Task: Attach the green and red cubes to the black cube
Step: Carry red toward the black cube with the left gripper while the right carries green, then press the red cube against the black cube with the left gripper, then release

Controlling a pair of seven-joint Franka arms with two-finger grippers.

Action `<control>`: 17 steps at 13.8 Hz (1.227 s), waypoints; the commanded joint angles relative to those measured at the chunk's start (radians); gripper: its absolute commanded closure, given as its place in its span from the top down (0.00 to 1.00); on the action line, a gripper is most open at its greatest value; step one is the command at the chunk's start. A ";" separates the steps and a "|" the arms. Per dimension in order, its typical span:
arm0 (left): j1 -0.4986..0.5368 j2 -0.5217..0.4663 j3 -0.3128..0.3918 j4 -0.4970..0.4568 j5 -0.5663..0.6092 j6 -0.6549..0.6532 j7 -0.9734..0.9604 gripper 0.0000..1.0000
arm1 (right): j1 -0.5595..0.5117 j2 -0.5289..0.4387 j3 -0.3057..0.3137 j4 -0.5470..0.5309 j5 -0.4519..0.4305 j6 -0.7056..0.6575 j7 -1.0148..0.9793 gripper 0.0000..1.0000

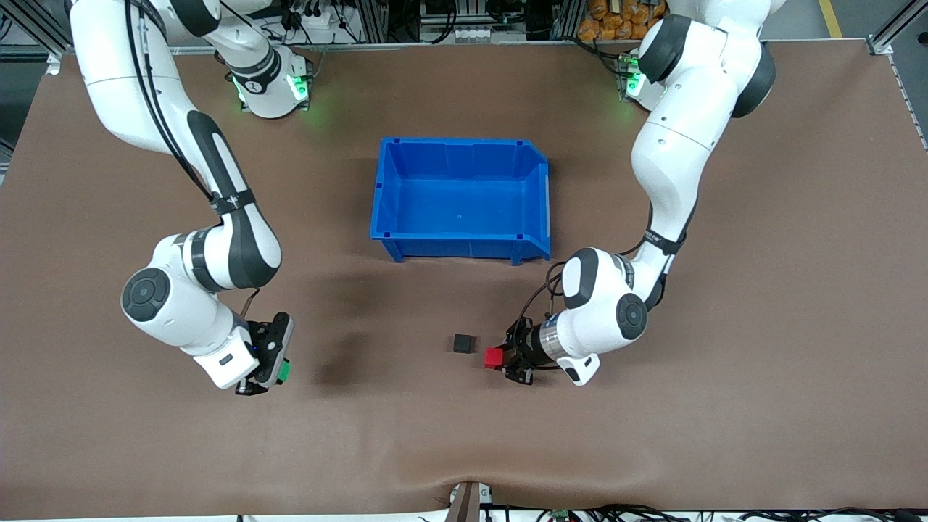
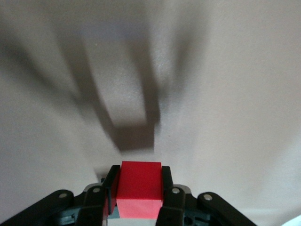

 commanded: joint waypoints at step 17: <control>-0.075 0.029 0.020 0.014 -0.014 -0.001 -0.069 0.00 | -0.020 0.022 0.011 0.038 0.096 -0.008 0.174 0.00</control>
